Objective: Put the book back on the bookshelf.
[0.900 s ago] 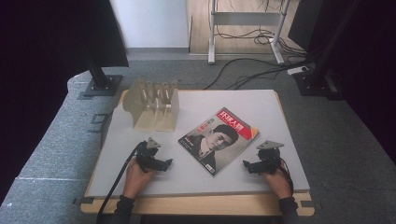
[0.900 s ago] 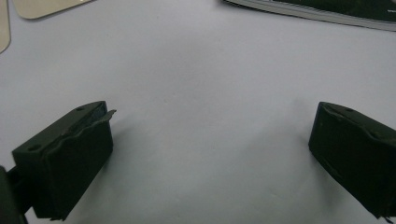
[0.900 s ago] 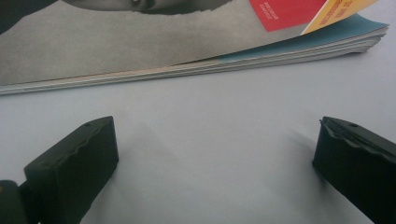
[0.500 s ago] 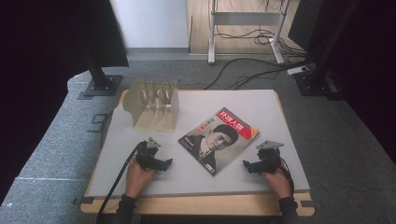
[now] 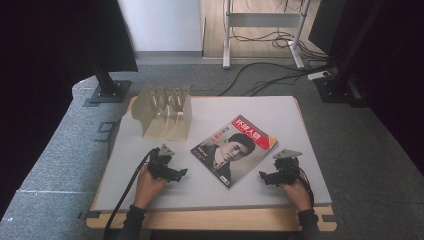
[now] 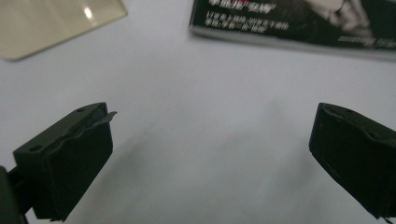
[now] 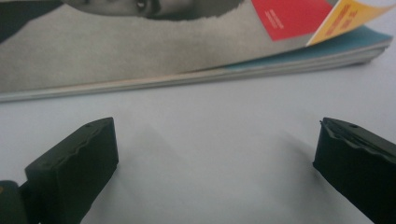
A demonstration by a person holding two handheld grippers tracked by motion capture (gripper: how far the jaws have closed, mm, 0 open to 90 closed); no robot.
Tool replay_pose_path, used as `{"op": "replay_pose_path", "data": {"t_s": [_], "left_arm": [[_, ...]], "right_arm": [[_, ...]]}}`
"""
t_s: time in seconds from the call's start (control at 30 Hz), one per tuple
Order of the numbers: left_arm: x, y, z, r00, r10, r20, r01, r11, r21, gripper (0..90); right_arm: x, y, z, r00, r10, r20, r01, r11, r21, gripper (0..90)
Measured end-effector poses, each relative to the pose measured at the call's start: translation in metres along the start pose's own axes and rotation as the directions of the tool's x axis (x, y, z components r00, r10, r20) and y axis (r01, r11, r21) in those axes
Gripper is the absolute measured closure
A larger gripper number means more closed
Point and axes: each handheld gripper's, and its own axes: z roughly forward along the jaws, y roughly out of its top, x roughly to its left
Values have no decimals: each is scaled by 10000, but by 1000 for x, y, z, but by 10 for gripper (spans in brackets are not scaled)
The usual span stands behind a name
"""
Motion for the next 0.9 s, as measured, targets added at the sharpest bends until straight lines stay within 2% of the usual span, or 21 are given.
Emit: {"op": "replay_pose_path", "data": {"t_s": [0.23, 0.4, 0.47, 0.57, 0.6, 0.67, 0.77, 0.8, 0.83, 0.9], "left_arm": [[-3, 25, 2, 9990, 336, 280, -334, 9994, -81, 0], [-6, 42, 8, 9971, 698, 313, -699, 9976, -2, 0], [-7, 45, 10, 9968, 706, 386, -706, 9975, -15, 0], [-9, 54, 16, 9942, 1001, 386, -1007, 9948, 129, 0], [-10, 59, 19, 9928, 1092, 500, -1103, 9937, 192, 0], [-12, 62, 21, 9923, 1138, 490, -1148, 9932, 197, 0], [-15, 73, 31, 9881, 1395, 642, -1413, 9897, 228, 0], [-15, 73, 31, 9881, 1395, 642, -1413, 9897, 228, 0], [-17, 79, 36, 9862, 1440, 813, -1468, 9887, 294, 0], [-18, 81, 38, 9856, 1488, 807, -1517, 9879, 320, 0]], "right_arm": [[0, 16, -4, 9997, -212, -149, 203, 9982, -559, 0], [0, 25, -1, 9989, -440, -144, 430, 9972, -616, 0], [0, 27, 0, 9987, -501, -125, 493, 9969, -609, 0], [-3, 33, 2, 9985, -545, -56, 541, 9969, -577, 0], [-5, 37, 2, 9983, -589, -42, 585, 9964, -621, 0], [-6, 38, 2, 9983, -587, -55, 583, 9962, -641, 0], [-8, 48, 2, 9967, -796, -140, 783, 9940, -761, 0], [-8, 48, 2, 9967, -796, -140, 783, 9940, -761, 0], [-8, 53, 3, 9962, -860, -163, 845, 9933, -785, 0], [-9, 56, 4, 9959, -876, -217, 857, 9934, -765, 0]]}}
